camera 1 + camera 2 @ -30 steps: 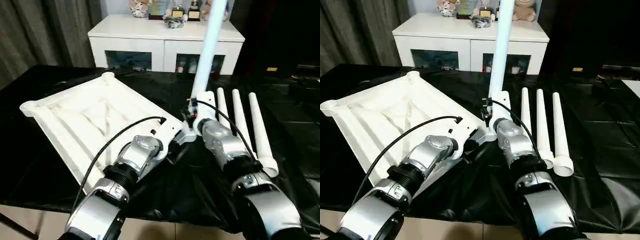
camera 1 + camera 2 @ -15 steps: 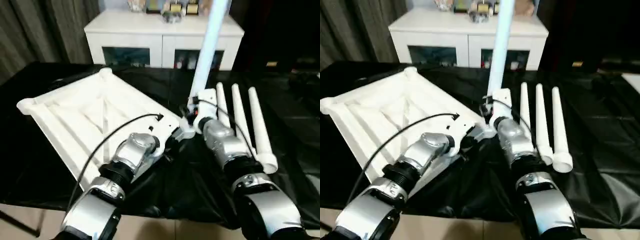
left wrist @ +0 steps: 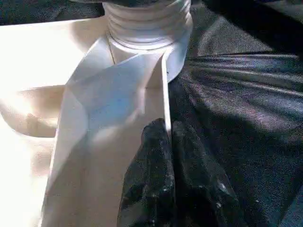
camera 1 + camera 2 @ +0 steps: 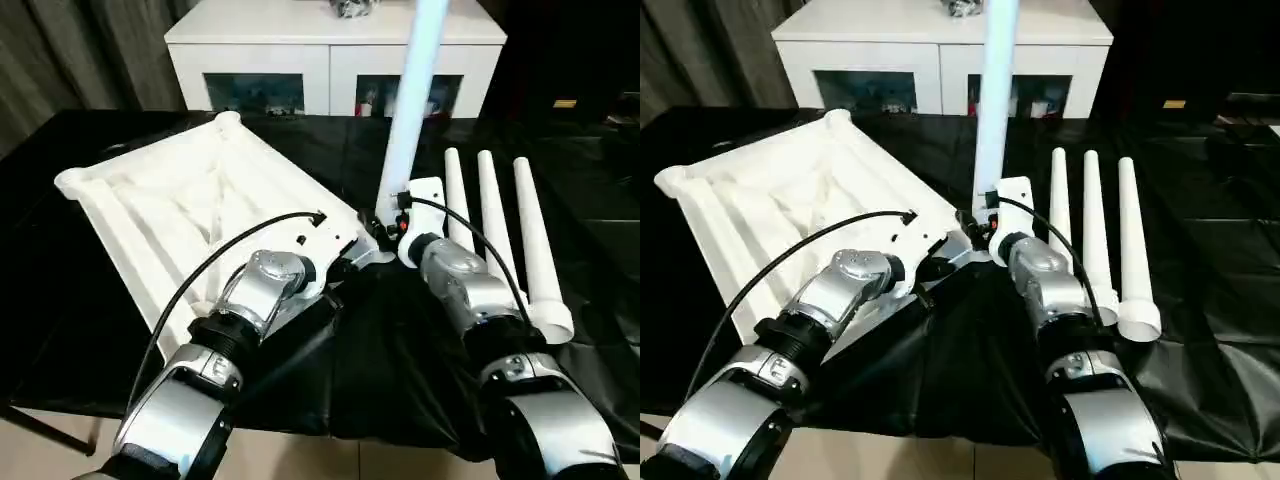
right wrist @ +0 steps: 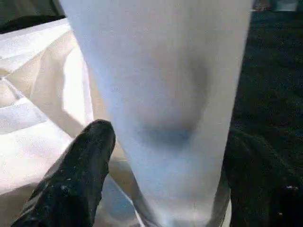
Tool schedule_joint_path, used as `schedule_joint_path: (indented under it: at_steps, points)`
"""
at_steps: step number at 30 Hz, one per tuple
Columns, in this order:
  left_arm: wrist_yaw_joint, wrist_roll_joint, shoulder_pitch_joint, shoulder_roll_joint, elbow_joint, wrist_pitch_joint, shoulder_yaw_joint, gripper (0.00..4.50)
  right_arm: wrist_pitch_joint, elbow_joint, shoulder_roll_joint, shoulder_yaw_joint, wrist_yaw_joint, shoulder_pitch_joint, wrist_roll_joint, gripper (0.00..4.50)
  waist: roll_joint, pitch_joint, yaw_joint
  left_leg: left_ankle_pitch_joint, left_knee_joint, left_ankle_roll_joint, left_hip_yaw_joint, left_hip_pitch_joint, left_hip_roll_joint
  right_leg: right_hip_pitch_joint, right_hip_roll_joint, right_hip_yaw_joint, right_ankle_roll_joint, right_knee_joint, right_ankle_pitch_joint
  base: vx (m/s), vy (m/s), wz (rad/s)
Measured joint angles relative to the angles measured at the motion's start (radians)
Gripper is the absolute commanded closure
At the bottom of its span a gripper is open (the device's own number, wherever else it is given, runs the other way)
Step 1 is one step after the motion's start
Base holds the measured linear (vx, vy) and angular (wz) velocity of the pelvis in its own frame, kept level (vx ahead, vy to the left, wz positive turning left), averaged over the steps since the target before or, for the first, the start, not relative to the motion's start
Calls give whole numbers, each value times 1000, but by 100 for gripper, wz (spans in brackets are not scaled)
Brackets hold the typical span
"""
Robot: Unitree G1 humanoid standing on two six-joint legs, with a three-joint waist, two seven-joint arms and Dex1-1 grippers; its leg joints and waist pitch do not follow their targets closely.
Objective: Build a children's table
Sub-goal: Rotate leg to tighten
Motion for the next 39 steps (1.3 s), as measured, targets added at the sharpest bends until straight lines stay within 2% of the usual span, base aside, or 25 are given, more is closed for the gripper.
schedule_joint_path:
  at_steps: [6, 9, 14, 18, 25, 29, 39]
  points:
    - [-24, 0, -1, 10, 0, -10, -1, 450, 38, -77, -24, 7, 53, 38, 0, 10, 1, 1, 3, 0, 0, 0, 0, 0, 1, -1, 1, 0, 0, 0, 0, 0, 0, 0]
    - [-56, 0, 1, 26, 0, -20, -3, 450, 62, -121, -47, 28, 83, 61, -3, 4, 1, 1, 6, 0, 1, 1, 0, 0, 1, -1, 1, 0, 0, 1, 0, 0, 0, 0]
    - [-168, -11, 43, 90, -62, -39, -21, 450, 134, -252, -151, 121, 230, 151, -35, 4, 3, 2, 12, -1, 5, 3, 0, -2, 1, 0, 0, 0, 0, 1, 0, 0, 0, 0]
    - [-257, -22, 89, 145, -132, -52, -35, 450, 166, -308, -207, 148, 341, 198, -33, 4, 6, 4, 15, -2, 10, 4, 0, -4, 1, -1, 0, 0, 1, 4, 1, 0, 0, 0]
    - [-394, -42, 173, 231, -260, -75, -62, 450, 163, -388, -269, 179, 468, 232, -6, 4, 8, 5, 25, -2, 17, 5, 0, -5, 2, -2, 0, 0, 0, 12, 0, 0, 0, 0]
    - [-459, -61, 217, 266, -342, -65, -79, 450, 147, -412, -273, 204, 529, 247, -2, 4, 7, 5, 34, -2, 23, 5, 1, -13, 3, -10, -1, 1, 0, 20, 0, 0, 0, 0]
    - [-496, -69, 252, 303, -416, -41, -93, 450, 118, -420, -298, 228, 618, 257, 2, 4, 5, 7, 34, -4, 36, 8, 1, -14, 3, -11, -2, 3, 0, 30, 0, 0, 0, 0]
